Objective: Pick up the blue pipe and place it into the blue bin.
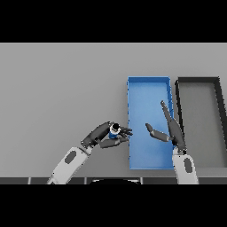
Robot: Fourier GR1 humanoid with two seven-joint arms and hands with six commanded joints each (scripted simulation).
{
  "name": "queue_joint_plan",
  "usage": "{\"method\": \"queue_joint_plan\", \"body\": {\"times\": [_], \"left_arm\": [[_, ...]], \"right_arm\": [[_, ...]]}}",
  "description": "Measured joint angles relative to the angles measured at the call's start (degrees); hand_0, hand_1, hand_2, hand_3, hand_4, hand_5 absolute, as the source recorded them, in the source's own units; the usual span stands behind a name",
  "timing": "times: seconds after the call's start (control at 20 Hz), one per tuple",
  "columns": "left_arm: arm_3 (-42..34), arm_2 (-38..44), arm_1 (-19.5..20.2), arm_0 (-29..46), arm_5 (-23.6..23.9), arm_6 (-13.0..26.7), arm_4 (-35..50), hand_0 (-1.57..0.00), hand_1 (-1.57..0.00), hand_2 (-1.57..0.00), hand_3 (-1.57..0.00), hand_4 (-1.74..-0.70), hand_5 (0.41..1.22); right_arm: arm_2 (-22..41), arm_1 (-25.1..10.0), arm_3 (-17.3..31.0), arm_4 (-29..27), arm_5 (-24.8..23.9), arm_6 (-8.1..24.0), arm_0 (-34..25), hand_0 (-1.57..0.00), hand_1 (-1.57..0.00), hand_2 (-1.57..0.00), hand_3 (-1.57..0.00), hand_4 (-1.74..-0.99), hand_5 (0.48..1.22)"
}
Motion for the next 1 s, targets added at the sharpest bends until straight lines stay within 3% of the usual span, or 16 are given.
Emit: {"method": "queue_joint_plan", "body": {"times": [0.2, 0.35, 0.4, 0.45, 0.5, 0.55, 0.7, 0.75, 0.85, 0.9, 1.0], "left_arm": [[0.4, 0.4, -1.1, 0.1, -0.6, 0.7, -0.9, -1.57, -1.57, -1.57, -1.57, -1.47, 1.22], [0.5, 0.8, -1.2, 0.8, -1.5, -0.8, -1.5, -1.57, -1.57, -1.57, -1.57, -1.47, 1.221], [0.3, 0.8, -1.3, 1.0, -1.8, -1.2, -1.7, -1.57, -1.57, -1.57, -1.57, -1.47, 1.221], [0.3, 0.9, -1.3, 1.0, -2.0, -1.5, -2.1, -1.57, -1.57, -1.57, -1.57, -1.47, 1.221], [0.1, 1.4, -1.3, 0.7, -2.2, -1.0, -2.0, -1.57, -1.57, -1.57, -1.57, -1.47, 1.221], [0.2, 1.2, -1.4, 1.3, -2.3, -1.3, -2.5, -1.57, -1.57, -1.57, -1.57, -1.47, 1.221], [-0.4, 1.6, -1.4, 1.4, -2.9, -0.1, -2.9, -1.57, -1.57, -1.57, -1.57, -1.47, 1.221], [-0.4, 1.9, -1.5, 1.3, -3.1, 0.1, -3.0, -1.57, -1.57, -1.57, -1.57, -1.47, 1.221], [0.0, 1.5, -2.2, 2.0, -2.8, -0.3, -4.4, -1.57, -1.57, -1.57, -1.57, -1.47, 1.221], [-0.5, 1.8, -2.3, 1.9, -3.1, 0.0, -4.2, -1.57, -1.57, -1.57, -1.57, -1.47, 1.221], [-1.1, 2.8, -1.5, 1.9, -3.6, 0.0, -4.2, -1.57, -1.57, -1.57, -1.57, -1.47, 1.221]], "right_arm": [[-0.8, -2.3, 3.6, -2.3, 3.9, -1.7, -4.4, 0.0, 0.0, 0.0, 0.0, -1.185, 0.578], [-0.8, -2.1, 3.4, -3.4, 4.7, -4.4, -4.5, 0.0, -0.02, -0.02, 0.0, -1.178, 0.569], [-1.6, -2.1, 4.3, -5.3, 5.8, -4.4, -6.1, 0.0, -0.02, -0.03, 0.0, -1.166, 0.571], [-2.1, -2.4, 2.7, -8.5, 8.0, -7.8, -5.8, 0.0, -0.02, -0.03, 0.0, -1.172, 0.579], [-2.2, -2.1, 2.6, -10.8, 9.6, -7.4, -7.3, 0.0, -0.01, -0.03, 0.0, -1.175, 0.592], [-2.5, -3.4, 1.3, -13.1, 12.1, -9.0, -7.6, 0.0, -0.01, -0.02, 0.0, -1.169, 0.597], [-2.2, -8.1, -4.8, -18.8, 17.8, -5.5, -9.3, 0.0, 0.0, -0.01, 0.0, -1.171, 0.579], [-1.9, -9.3, -6.2, -21.2, 19.3, -2.2, -10.9, 0.0, 0.0, -0.01, 0.0, -1.177, 0.567], [-0.2, -12.0, -11.5, -23.7, 22.2, 0.8, -11.6, 0.0, 0.0, 0.0, 0.0, -1.194, 0.543], [0.6, -13.0, -12.7, -23.9, 22.6, 3.0, -13.0, 0.0, 0.0, 0.0, 0.0, -1.205, 0.539], [3.4, -13.3, -14.4, -23.2, 24.7, 3.9, -14.4, 0.0, 0.0, 0.0, 0.0, -1.23, 0.531]]}}
